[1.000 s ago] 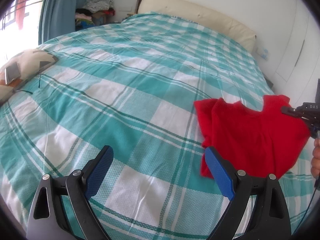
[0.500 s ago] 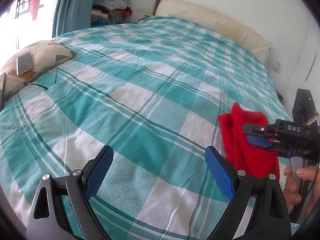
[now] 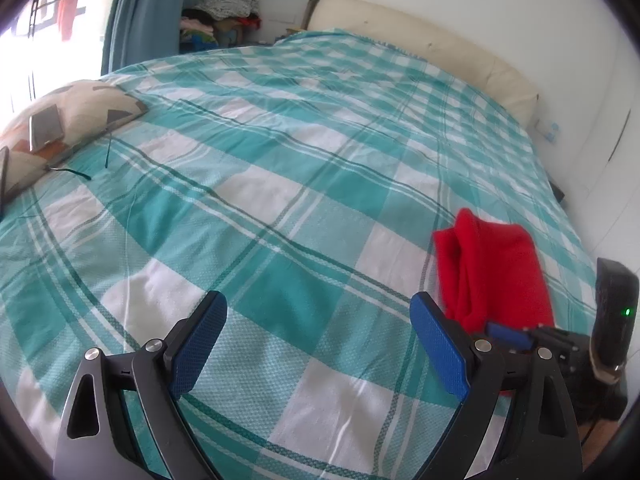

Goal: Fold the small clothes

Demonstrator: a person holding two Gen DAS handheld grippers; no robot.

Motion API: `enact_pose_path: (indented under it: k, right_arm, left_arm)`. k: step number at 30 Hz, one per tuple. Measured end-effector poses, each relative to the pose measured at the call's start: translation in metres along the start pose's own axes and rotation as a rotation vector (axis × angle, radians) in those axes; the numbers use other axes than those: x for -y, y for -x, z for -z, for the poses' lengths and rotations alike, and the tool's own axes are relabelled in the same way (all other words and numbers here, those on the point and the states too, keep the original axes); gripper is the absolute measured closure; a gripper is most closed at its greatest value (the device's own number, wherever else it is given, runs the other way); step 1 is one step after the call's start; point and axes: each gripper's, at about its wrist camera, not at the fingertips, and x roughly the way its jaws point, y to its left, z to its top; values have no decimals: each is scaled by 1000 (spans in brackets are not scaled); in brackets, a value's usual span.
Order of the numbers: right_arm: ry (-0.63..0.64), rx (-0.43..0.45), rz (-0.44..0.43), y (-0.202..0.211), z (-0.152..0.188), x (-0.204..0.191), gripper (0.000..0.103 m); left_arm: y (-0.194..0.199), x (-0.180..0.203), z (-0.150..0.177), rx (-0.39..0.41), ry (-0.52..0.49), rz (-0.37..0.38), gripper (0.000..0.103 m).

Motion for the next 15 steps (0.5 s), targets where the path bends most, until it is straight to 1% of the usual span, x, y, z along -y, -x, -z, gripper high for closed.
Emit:
enact_pose_path:
  k: [2, 3, 4, 5, 6, 8, 10, 11, 13, 15]
  right_arm:
    - [121, -49, 38, -14, 20, -24, 77]
    - [167, -57, 51, -15, 27, -32, 77]
    - [194, -49, 69, -12, 31, -37, 77]
    - [198, -38, 70, -4, 31, -37, 77]
    - [177, -22, 53, 6, 30, -32, 77]
    - [114, 46, 38, 36, 29, -17, 77]
    - [40, 104, 59, 65, 31, 4, 77]
    - [-3, 114, 70, 75, 34, 16, 77]
    - [-69, 95, 77, 83, 43, 38, 77]
    - [-92, 28, 100, 74, 61, 49, 77]
  left_arm:
    - [-1, 0, 0, -3, 0, -1, 9]
    - [-2, 0, 0, -5, 0, 1, 9]
    - [-2, 1, 0, -7, -2, 2, 9]
    - [-2, 2, 0, -7, -6, 3, 9]
    - [-2, 3, 1, -7, -11, 3, 9]
    - [-2, 4, 1, -7, -20, 5, 9]
    - [-2, 6, 1, -9, -23, 10, 9]
    - [-3, 7, 1, -11, -24, 13, 9]
    - [-5, 11, 2, -17, -30, 19, 9]
    - [-6, 14, 3, -21, -40, 21, 9]
